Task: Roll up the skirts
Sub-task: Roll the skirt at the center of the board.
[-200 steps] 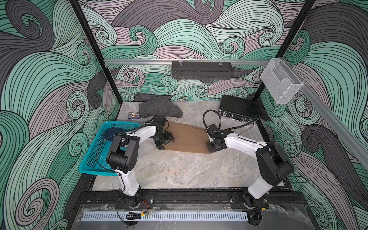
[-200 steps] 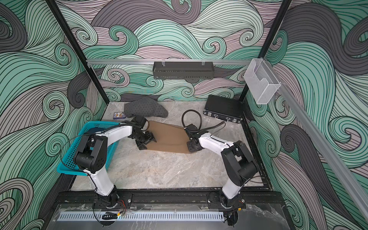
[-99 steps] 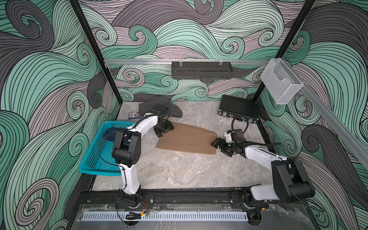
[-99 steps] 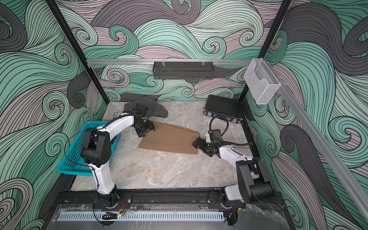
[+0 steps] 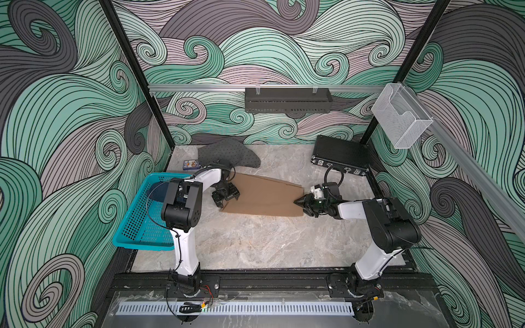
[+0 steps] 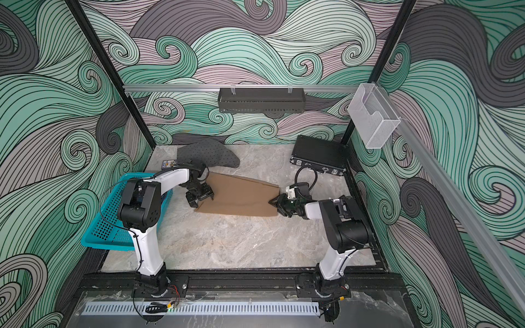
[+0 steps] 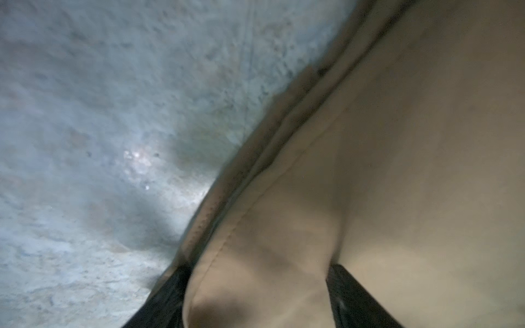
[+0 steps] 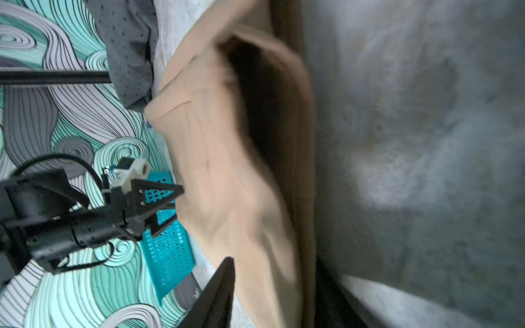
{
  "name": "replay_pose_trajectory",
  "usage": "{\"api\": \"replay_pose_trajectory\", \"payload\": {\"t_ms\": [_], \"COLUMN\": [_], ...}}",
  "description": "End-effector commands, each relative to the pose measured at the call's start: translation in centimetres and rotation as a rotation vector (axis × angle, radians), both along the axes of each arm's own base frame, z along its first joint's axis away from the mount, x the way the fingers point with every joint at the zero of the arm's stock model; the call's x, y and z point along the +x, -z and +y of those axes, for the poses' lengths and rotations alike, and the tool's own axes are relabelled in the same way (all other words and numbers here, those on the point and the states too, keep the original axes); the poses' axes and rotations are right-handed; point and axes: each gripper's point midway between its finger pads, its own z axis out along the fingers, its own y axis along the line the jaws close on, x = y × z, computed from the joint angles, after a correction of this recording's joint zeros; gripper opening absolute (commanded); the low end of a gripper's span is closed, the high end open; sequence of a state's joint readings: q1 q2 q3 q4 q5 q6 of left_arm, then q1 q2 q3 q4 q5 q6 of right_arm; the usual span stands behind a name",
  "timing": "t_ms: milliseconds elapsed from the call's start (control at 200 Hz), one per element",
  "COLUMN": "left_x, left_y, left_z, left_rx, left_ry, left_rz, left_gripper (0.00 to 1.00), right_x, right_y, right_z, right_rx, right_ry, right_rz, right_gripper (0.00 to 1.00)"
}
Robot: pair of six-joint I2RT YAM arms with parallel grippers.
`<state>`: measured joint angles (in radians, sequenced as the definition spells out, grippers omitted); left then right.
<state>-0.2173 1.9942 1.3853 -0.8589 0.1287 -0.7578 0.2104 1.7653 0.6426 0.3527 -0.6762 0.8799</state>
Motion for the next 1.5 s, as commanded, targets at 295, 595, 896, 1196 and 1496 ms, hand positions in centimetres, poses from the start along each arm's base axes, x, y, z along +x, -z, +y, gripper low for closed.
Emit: {"api": "replay_pose_trajectory", "payload": {"t_ms": [295, 595, 896, 1196, 1496], "left_x": [-3.4, -2.4, 2.7, 5.0, 5.2], "left_y": [2.1, -2.2, -8.1, -8.7, -6.9], "left_z": [1.2, -0.4, -5.9, -13.8, -14.0], "left_rx": [0.034, -0.07, -0.283, -0.571, -0.624], "left_ry": [-0.09, -0.192, -0.072, 0.101, 0.061], "left_rz": [0.069, -0.108, -0.251, -0.228, -0.204], "left_gripper": [0.77, 0.78, 0.8, 0.82, 0.83], "right_x": [-0.3, -2.8, -2.3, -2.3, -3.8], "right_y": [1.0, -1.1, -6.6, -2.7, 1.4], "right_z": [-0.7, -6.4, -8.0, -1.0, 4.6], "right_rx": [-0.114, -0.841, -1.387, -1.518, -1.442], "right_ry": [-0.012, -0.15, -0.251, -0.639, -0.888], "right_rz": [0.026, 0.013, -0.143, -0.253, -0.302], "right_gripper": [0.0, 0.0, 0.0, 0.0, 0.0]}}
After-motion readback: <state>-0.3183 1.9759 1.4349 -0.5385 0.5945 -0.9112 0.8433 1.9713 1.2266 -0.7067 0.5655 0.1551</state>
